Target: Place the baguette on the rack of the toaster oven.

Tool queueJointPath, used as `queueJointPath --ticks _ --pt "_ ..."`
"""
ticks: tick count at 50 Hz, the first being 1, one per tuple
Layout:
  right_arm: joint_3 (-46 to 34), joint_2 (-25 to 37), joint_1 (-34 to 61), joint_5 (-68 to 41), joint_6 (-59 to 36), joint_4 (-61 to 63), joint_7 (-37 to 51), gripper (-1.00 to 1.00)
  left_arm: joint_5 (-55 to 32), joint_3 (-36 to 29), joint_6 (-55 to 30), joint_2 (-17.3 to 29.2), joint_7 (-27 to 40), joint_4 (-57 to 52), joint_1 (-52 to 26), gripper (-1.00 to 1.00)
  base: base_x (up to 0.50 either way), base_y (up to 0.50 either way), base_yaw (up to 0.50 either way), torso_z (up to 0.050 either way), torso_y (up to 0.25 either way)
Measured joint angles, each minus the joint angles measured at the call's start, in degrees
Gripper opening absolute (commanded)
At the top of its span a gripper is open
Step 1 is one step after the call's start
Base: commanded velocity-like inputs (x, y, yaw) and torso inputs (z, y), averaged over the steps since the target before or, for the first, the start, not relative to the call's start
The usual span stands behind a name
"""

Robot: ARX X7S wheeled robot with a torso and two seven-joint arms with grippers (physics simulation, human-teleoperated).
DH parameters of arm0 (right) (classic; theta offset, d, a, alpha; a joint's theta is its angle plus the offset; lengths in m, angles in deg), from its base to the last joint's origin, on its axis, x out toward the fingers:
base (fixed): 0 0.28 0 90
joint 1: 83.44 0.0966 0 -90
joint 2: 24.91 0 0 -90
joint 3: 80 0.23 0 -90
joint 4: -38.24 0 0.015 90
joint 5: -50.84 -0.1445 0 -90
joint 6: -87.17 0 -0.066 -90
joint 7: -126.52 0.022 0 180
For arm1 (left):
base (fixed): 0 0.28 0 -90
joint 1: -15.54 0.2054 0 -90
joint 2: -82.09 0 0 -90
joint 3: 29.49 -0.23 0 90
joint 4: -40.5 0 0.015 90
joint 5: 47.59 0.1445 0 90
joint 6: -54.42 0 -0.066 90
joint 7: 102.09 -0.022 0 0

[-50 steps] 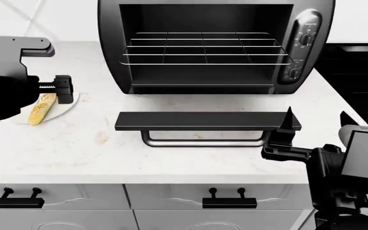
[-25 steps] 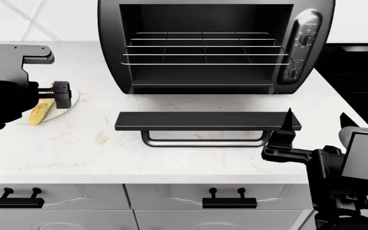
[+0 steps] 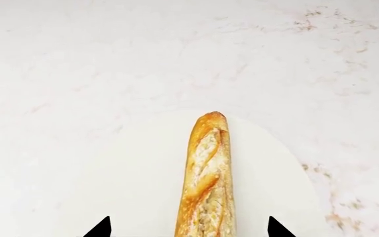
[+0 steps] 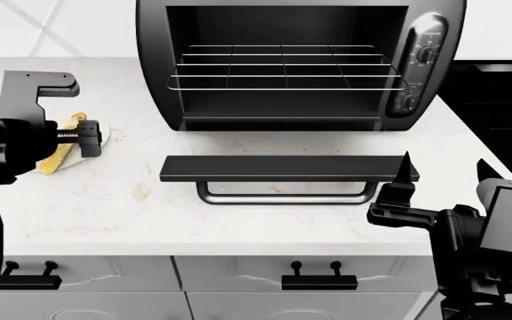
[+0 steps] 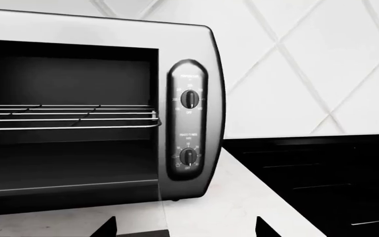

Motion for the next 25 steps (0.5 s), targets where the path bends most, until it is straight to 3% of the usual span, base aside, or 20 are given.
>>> queueJointPath --ticks 6,7,25 --pt "-0.07 0.12 -0.11 -0.26 0.17 -0.12 0.25 1.0 0.24 -0.1 0.85 -0.23 -0.09 1.59 -0.31 1.0 0.0 0.0 0.0 0.0 0.0" --pt "-0.08 0.14 -0.1 -0.31 0.16 -0.14 0.29 1.0 0.27 -0.12 0.96 -0.25 -0.11 1.78 -0.34 -1.0 0.0 0.0 0.0 0.0 0.0" --pt "-0.43 0.49 -0.04 -1.17 0.59 -0.59 0.91 1.0 -0.03 0.04 0.67 0.08 -0.57 -0.04 0.66 -1.0 0.0 0.0 0.0 0.0 0.0"
